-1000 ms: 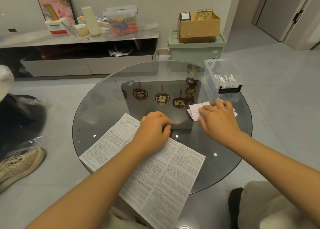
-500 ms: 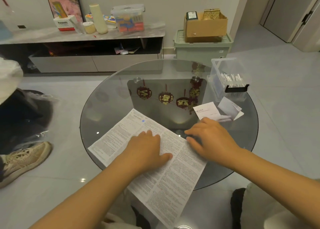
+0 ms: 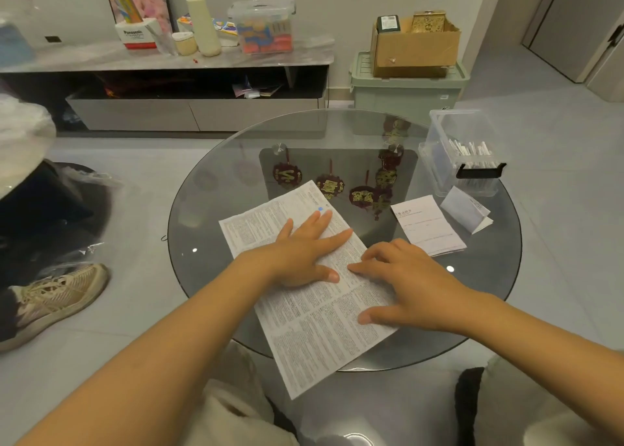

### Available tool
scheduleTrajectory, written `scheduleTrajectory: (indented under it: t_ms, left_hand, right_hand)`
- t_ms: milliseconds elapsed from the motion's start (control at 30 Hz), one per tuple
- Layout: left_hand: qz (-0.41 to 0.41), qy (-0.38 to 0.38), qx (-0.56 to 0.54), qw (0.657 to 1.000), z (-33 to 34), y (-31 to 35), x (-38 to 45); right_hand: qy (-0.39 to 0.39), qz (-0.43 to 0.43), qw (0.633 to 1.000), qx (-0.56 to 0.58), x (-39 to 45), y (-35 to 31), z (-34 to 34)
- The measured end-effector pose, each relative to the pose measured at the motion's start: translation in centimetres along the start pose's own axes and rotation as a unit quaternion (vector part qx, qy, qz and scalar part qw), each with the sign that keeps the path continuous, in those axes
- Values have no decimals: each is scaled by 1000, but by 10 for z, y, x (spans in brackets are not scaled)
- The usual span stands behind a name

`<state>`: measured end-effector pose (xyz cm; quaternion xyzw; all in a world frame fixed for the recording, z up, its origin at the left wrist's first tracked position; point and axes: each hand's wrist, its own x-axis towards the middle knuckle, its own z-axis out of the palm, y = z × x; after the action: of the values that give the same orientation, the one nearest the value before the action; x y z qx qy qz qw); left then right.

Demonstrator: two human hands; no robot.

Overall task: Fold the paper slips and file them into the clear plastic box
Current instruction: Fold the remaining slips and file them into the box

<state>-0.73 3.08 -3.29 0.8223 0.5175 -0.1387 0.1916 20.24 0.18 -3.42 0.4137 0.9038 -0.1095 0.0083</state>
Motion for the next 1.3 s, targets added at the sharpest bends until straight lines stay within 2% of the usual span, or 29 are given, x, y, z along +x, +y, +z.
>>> scheduleTrajectory:
  t_ms: [100, 233, 400, 567, 733, 833, 967, 1167, 1300]
  left_hand:
    - [-27, 52, -6, 998, -1, 3, 5]
    - [-36, 135, -16, 990, 4, 8, 1]
    - [-19, 116, -96, 988, 9, 10, -19]
    - [-13, 91, -93, 991, 12, 4, -35]
    - [-33, 170, -146, 974, 12, 2, -40]
    - [-59, 203, -199, 957, 7, 0, -42]
    - [-75, 189, -256, 945, -3, -5, -50]
    - [-72, 147, -334, 928, -10, -14, -57]
    - [-97, 161, -294, 937, -6, -17, -50]
  right_hand:
    - [-19, 16, 1000, 7, 0, -1, 0]
    - [-2, 56, 998, 5, 4, -6, 4]
    - [32, 108, 994, -9, 11, -4, 5]
    - [71, 132, 989, -2, 18, -2, 6]
    - [112, 138, 984, 28, 28, -1, 7]
    - [140, 133, 976, 104, 32, 2, 3]
    - [83, 127, 955, 256, 28, 5, -15]
    - [74, 132, 929, 338, 30, 8, -29]
    - [65, 162, 930, 323, 39, 11, -17]
